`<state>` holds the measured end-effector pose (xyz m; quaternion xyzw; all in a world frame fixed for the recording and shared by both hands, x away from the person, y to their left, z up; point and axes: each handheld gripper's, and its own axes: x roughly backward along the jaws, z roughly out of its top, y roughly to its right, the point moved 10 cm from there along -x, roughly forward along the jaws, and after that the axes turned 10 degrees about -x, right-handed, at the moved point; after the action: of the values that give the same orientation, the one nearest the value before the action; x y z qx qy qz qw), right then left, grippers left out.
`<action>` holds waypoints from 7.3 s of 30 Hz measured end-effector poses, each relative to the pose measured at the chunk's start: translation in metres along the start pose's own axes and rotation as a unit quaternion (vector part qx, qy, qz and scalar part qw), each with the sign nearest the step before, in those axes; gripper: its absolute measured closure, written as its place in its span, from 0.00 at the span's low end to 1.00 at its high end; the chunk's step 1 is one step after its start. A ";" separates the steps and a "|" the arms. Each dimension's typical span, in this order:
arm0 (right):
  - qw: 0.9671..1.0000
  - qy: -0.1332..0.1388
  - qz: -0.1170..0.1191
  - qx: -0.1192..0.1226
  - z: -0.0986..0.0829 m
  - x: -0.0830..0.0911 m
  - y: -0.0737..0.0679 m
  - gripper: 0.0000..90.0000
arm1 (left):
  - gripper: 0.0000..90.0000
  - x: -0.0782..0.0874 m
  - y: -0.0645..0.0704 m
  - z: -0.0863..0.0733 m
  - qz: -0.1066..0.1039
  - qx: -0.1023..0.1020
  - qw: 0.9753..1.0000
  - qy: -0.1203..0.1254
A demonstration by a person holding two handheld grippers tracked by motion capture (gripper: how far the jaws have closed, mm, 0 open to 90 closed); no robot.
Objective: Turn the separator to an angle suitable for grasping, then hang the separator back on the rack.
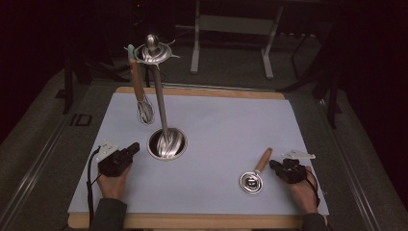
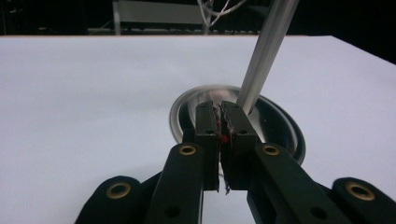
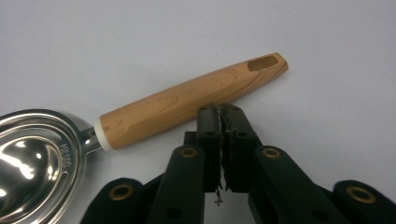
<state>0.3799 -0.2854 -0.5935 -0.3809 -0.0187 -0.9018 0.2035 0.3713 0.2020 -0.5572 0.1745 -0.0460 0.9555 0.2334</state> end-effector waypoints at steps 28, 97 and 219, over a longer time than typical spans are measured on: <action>0.999 -0.044 -0.016 0.027 0.024 -0.035 -0.015 1.00 | 0.94 -0.011 0.006 -0.020 0.002 -0.011 1.000 -0.029; 0.976 -0.155 0.119 0.094 0.026 -0.023 -0.114 0.83 | 0.92 -0.011 0.007 -0.020 0.005 -0.018 0.999 -0.032; 0.974 -0.121 0.183 0.061 0.073 -0.024 -0.160 0.79 | 0.90 -0.012 0.007 -0.021 0.009 -0.021 0.999 -0.036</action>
<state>0.3840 -0.1169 -0.5387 -0.4713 -0.0283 -0.7935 0.3838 0.3717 0.1940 -0.5810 0.2035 -0.0756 0.9494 0.2270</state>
